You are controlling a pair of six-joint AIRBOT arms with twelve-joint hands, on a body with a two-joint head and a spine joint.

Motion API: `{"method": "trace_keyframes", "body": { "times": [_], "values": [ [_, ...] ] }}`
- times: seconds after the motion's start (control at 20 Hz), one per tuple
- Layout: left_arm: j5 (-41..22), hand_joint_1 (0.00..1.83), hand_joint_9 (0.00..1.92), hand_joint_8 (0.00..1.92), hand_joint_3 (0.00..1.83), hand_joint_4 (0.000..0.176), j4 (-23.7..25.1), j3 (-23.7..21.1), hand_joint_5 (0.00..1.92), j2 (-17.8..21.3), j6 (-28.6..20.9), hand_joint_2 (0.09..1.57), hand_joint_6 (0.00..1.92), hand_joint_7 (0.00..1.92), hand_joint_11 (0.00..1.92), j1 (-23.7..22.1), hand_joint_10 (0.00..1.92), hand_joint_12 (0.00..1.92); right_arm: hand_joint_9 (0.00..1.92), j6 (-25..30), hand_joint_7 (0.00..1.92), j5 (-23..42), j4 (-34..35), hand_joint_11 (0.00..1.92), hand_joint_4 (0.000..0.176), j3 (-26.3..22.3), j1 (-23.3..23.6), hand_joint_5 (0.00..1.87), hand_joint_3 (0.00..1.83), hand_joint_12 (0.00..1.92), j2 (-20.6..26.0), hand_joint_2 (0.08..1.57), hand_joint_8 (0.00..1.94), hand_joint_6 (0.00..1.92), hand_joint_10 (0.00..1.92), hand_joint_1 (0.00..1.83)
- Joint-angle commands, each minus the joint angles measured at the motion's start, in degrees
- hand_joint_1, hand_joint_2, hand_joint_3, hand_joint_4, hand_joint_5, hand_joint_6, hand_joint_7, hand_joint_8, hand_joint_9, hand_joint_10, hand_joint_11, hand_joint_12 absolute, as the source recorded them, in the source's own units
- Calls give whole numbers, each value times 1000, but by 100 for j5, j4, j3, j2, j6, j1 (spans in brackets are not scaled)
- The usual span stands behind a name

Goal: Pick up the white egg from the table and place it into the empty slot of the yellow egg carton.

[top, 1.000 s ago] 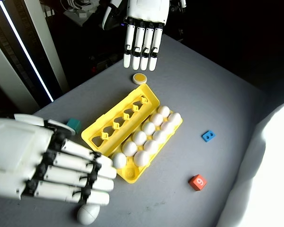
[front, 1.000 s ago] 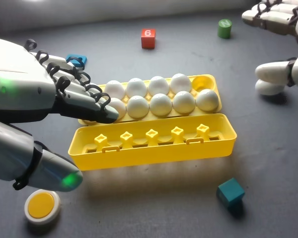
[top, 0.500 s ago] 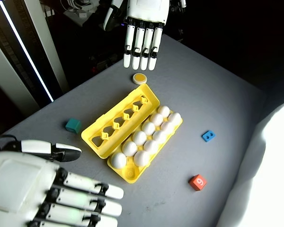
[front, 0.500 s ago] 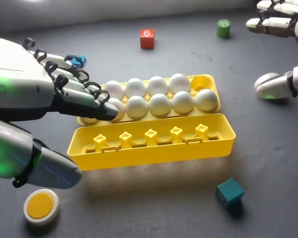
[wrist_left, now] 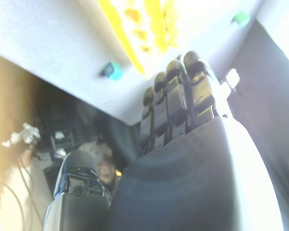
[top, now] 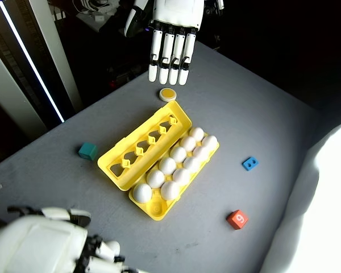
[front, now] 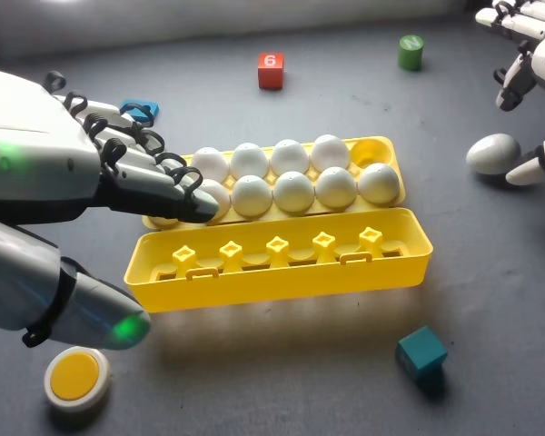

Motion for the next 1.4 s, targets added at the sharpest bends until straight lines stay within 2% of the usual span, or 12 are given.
{"method": "trace_keyframes", "body": {
  "times": [0.0,0.2,0.35,0.5,0.65,0.75,0.8,0.9,1.05,1.15,1.25,1.35],
  "values": [
    [430,0,199,6,0,0,-164,-10,167,26,-20,1187,6,216,0,-48,6,424,0,18,0,666,-7,0,107,133,-8,996,3,0,-45,712,0,45,0,710],
    [430,0,162,5,0,0,-164,-22,156,26,-20,1189,4,181,0,-48,5,312,0,142,0,588,-92,0,97,471,-68,1035,4,0,-271,719,0,45,0,750],
    [430,0,164,1,2,0,-164,-26,154,26,-20,1194,0,177,0,-48,0,335,0,353,0,602,-353,0,74,542,-82,1046,7,0,-360,734,0,38,0,763],
    [430,0,172,1,0,0,-164,-27,160,26,-20,1196,2,191,0,-47,1,344,0,544,0,650,-564,0,88,576,-78,1063,8,0,-418,742,0,35,0,788],
    [430,0,212,5,0,0,-164,-31,206,26,-20,1193,7,232,0,-47,5,450,0,545,0,647,-589,0,66,632,-74,1064,6,0,-498,745,0,27,0,807],
    [430,0,180,2,0,0,-164,-31,181,26,-20,1188,2,197,0,-48,2,389,0,545,0,644,-600,0,65,667,-77,1063,3,0,-556,738,0,25,0,794],
    [430,0,159,3,0,0,-164,-26,139,26,-20,1190,1,169,0,-48,1,336,0,545,0,644,-607,0,78,680,-77,1056,10,0,-574,758,0,20,0,757],
    [430,0,169,5,0,0,-164,-17,149,26,-20,1190,3,182,0,-48,4,354,0,558,0,646,-607,0,49,727,-77,1078,9,0,-626,761,0,24,0,794],
    [430,0,207,2,0,0,-165,-26,205,26,-20,1184,3,226,0,-48,3,430,0,558,0,645,-607,0,56,824,-81,1091,10,0,-715,769,0,25,0,832],
    [430,0,177,1,0,0,-165,-34,174,26,-20,1185,0,192,0,-51,0,373,0,559,0,645,-616,0,78,836,-98,1094,11,0,-739,778,0,22,0,841],
    [430,0,175,2,0,0,-164,-26,181,27,-20,1179,1,194,0,-45,2,357,0,564,15,645,-638,0,70,837,-117,1114,12,0,-740,790,5,26,0,889],
    [430,0,198,3,0,0,-163,-21,200,28,-20,1189,2,216,0,-43,4,420,0,569,57,646,-638,0,18,837,-119,1150,16,0,-748,828,12,32,0,992]
  ]
}}
